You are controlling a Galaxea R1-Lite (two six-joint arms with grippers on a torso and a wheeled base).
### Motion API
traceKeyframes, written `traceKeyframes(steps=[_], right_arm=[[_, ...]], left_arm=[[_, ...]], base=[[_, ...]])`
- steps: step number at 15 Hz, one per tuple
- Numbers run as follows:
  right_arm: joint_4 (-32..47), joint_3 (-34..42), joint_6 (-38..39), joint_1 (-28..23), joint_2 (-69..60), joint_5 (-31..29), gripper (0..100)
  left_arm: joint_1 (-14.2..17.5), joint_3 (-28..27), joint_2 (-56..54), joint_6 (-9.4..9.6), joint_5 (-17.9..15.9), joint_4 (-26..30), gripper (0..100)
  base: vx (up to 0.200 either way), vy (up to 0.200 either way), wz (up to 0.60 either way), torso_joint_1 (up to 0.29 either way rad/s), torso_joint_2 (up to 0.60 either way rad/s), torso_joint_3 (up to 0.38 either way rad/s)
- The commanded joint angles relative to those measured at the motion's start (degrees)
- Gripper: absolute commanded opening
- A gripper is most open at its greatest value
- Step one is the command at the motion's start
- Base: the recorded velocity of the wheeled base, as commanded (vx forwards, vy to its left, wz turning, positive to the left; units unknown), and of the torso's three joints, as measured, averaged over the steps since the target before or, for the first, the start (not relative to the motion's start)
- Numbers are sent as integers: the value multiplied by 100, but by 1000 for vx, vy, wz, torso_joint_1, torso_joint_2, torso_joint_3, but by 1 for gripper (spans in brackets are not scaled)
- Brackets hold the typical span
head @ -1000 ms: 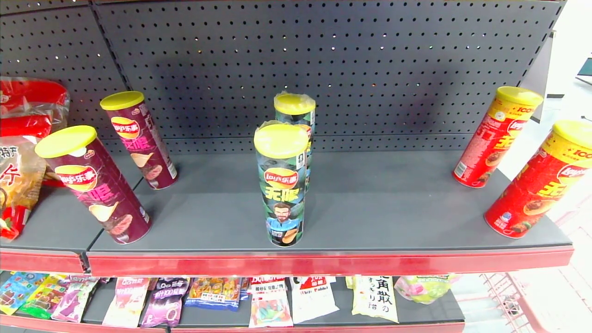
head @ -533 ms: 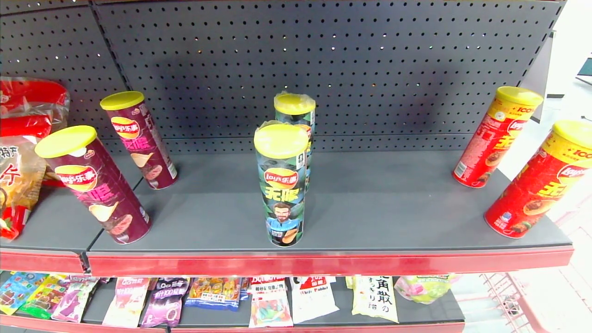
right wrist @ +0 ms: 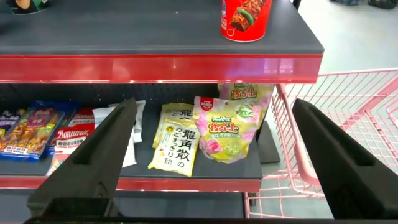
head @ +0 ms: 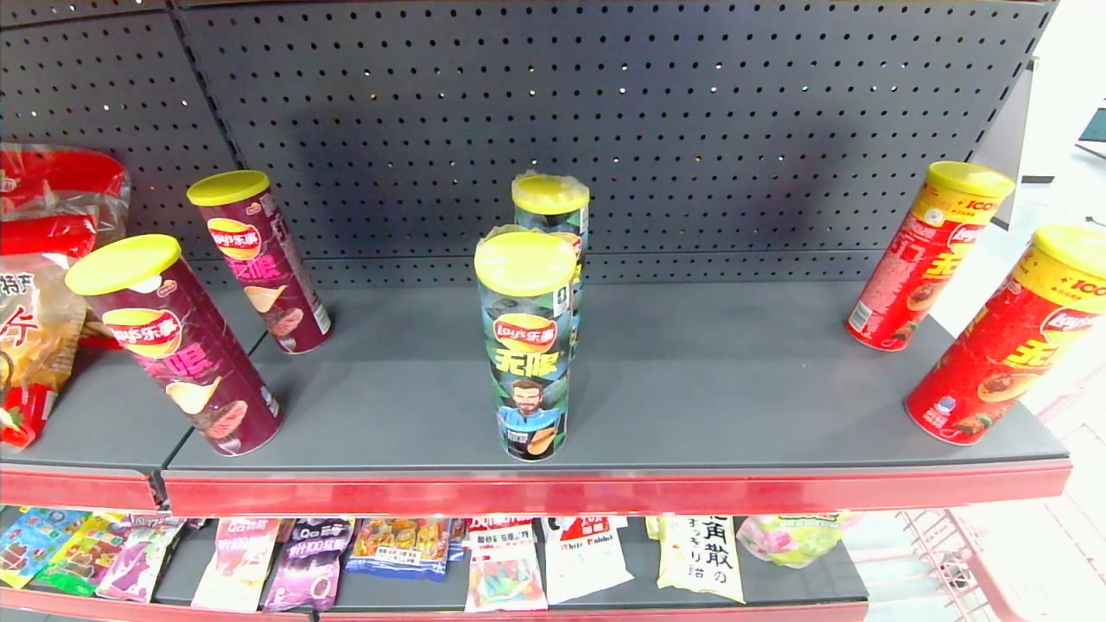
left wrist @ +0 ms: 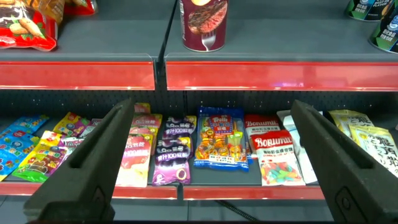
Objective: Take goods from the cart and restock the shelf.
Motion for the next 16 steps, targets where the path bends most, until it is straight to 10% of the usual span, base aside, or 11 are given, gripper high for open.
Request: traceKeyframes(steps=[1, 16], right_arm=[[-1, 1, -10, 4, 9, 1, 100], [-1, 1, -1, 4, 9, 1, 100]], left_arm=[[2, 1, 7, -4, 1, 0, 100], [2, 1, 7, -4, 1, 0, 100]], base=[[0, 0, 0, 0, 0, 0], [0, 0, 0, 0, 0, 0]])
